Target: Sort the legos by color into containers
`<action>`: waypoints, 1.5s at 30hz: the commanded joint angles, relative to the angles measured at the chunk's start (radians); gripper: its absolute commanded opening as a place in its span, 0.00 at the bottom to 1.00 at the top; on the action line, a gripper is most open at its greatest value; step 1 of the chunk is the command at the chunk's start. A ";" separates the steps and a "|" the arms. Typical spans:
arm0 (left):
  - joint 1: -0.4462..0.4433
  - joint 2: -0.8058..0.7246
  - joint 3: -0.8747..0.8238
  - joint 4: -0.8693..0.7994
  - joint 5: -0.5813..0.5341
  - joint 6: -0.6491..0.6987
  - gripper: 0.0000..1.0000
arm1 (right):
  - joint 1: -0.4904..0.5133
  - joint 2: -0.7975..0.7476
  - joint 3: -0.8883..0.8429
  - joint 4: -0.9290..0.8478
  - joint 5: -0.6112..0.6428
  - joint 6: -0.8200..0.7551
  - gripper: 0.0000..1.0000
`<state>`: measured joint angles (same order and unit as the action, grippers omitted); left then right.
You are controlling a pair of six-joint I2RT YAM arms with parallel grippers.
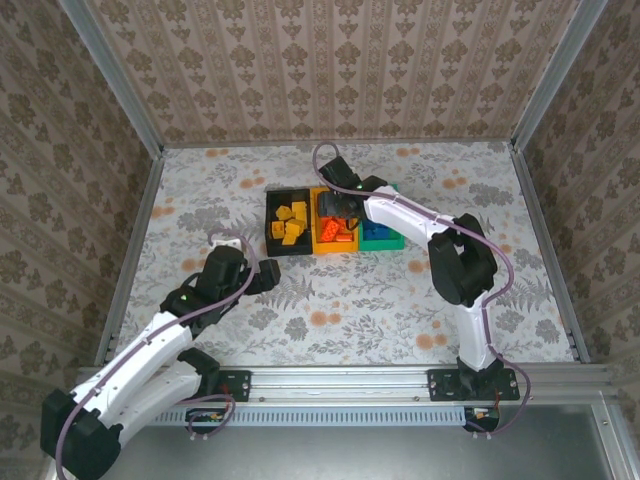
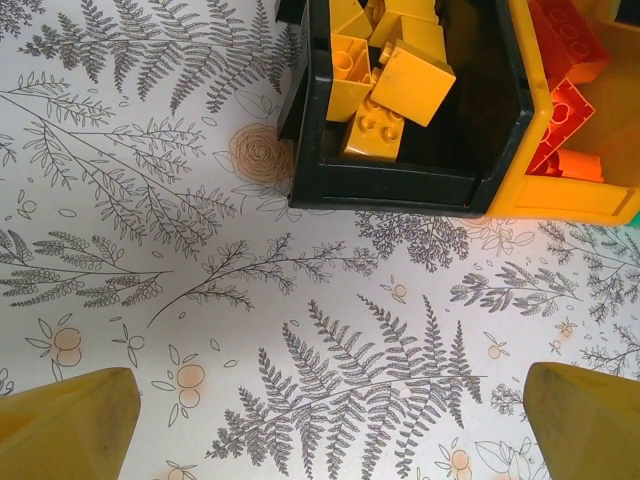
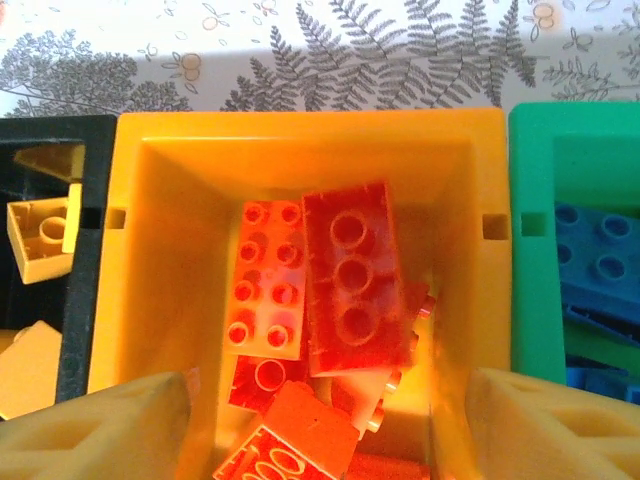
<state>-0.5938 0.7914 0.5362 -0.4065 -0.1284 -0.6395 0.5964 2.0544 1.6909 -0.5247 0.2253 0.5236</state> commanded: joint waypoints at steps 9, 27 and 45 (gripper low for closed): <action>0.006 0.001 0.054 0.031 -0.116 0.053 1.00 | 0.025 -0.498 -0.455 0.241 0.092 0.048 0.82; 0.307 0.323 0.120 0.448 -0.515 0.513 1.00 | 0.021 -0.939 -0.907 0.242 0.447 0.191 1.00; 0.504 0.704 -0.146 1.264 -0.139 0.686 1.00 | -0.131 -1.040 -1.012 0.308 0.526 0.087 1.00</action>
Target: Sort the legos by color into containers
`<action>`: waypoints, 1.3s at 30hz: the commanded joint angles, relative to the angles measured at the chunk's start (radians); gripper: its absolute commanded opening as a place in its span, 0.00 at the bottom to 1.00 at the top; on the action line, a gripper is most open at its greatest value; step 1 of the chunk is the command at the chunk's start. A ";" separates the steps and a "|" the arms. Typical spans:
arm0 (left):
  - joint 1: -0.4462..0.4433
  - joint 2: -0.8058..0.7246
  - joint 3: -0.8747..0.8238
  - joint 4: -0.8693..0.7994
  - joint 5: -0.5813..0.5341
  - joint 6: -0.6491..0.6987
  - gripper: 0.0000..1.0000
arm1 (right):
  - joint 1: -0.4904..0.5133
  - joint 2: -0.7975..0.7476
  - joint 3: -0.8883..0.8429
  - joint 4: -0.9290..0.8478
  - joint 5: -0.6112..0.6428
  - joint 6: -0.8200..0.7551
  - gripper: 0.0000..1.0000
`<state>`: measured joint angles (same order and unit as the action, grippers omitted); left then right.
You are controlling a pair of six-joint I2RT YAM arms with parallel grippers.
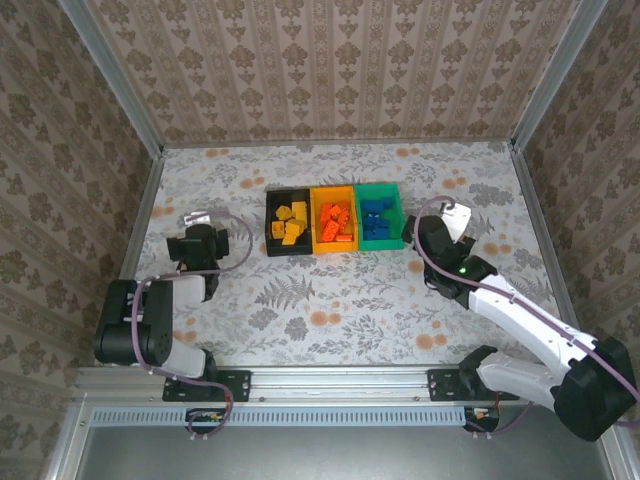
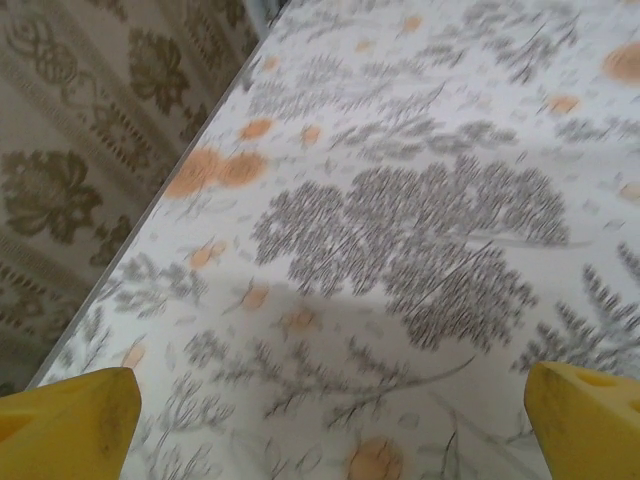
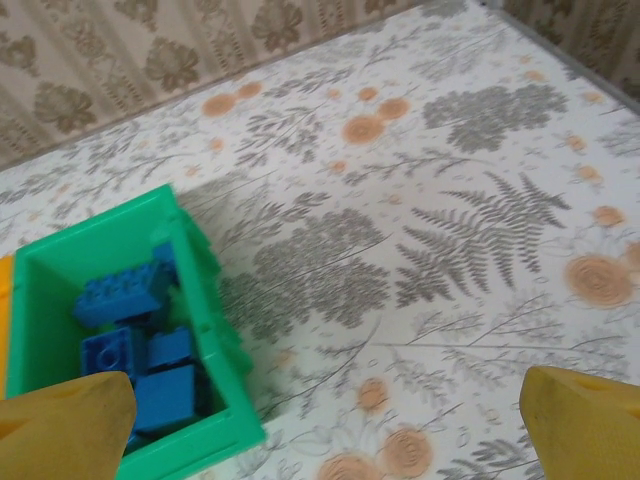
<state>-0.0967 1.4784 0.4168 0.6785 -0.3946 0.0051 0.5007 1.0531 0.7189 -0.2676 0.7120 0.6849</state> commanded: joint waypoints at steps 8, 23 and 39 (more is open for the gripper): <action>0.033 0.063 -0.036 0.230 0.157 0.020 1.00 | -0.146 -0.060 -0.265 0.497 0.051 -0.336 1.00; 0.039 0.063 -0.035 0.233 0.164 0.018 1.00 | -0.404 0.316 -0.308 0.986 -0.221 -0.594 1.00; 0.038 0.063 -0.034 0.233 0.165 0.018 1.00 | -0.453 0.505 -0.352 1.256 -0.464 -0.626 1.00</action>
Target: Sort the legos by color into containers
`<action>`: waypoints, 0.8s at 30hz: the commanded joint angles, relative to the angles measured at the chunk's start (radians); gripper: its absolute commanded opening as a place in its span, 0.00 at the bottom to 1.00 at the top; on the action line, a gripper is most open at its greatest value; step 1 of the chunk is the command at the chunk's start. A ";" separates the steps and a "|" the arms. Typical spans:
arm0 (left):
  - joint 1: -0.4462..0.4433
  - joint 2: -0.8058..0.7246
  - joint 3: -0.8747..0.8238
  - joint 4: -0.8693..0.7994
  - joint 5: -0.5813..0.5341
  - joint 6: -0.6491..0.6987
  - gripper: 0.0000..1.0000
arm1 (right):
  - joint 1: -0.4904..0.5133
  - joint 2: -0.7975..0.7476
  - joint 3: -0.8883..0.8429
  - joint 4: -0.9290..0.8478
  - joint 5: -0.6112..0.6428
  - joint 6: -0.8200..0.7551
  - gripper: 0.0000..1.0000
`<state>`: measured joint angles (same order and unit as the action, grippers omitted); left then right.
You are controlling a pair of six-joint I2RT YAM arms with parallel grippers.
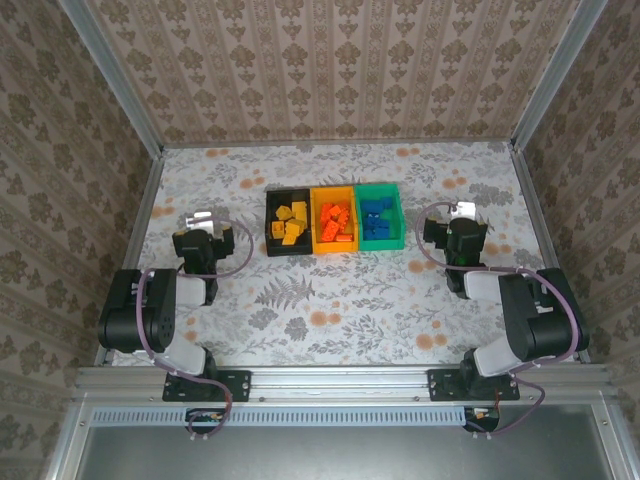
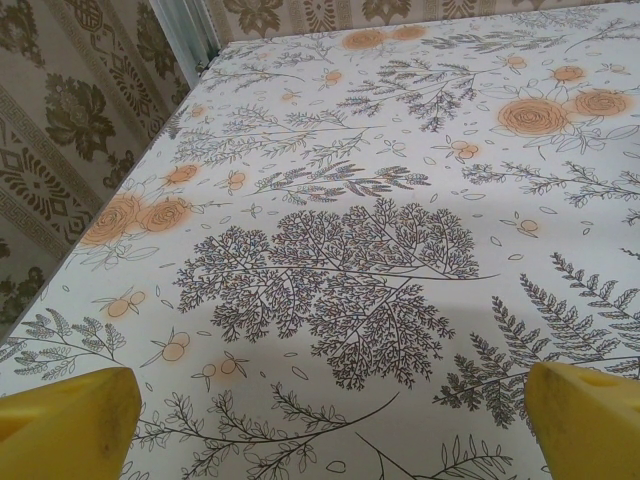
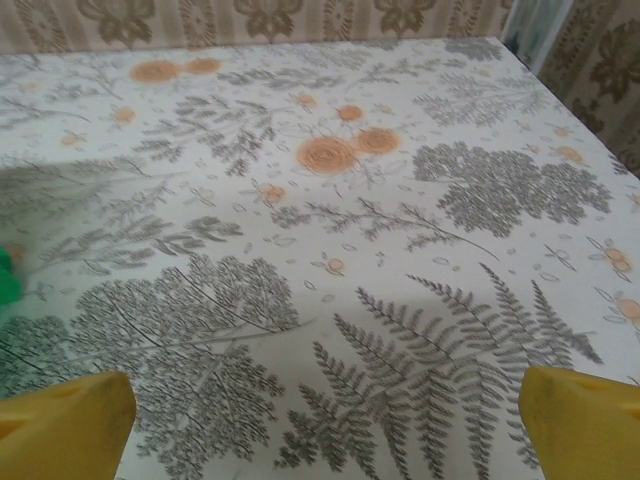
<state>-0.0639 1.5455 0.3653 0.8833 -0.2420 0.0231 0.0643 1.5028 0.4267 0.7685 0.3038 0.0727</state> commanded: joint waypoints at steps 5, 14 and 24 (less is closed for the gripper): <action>0.006 -0.003 0.017 0.027 0.012 0.000 1.00 | -0.017 0.027 -0.041 0.125 -0.027 0.006 1.00; 0.006 -0.004 0.018 0.028 0.012 0.000 1.00 | -0.016 0.029 -0.047 0.141 -0.023 0.004 1.00; 0.006 -0.004 0.017 0.028 0.012 0.000 1.00 | -0.015 0.027 -0.046 0.140 -0.024 0.004 1.00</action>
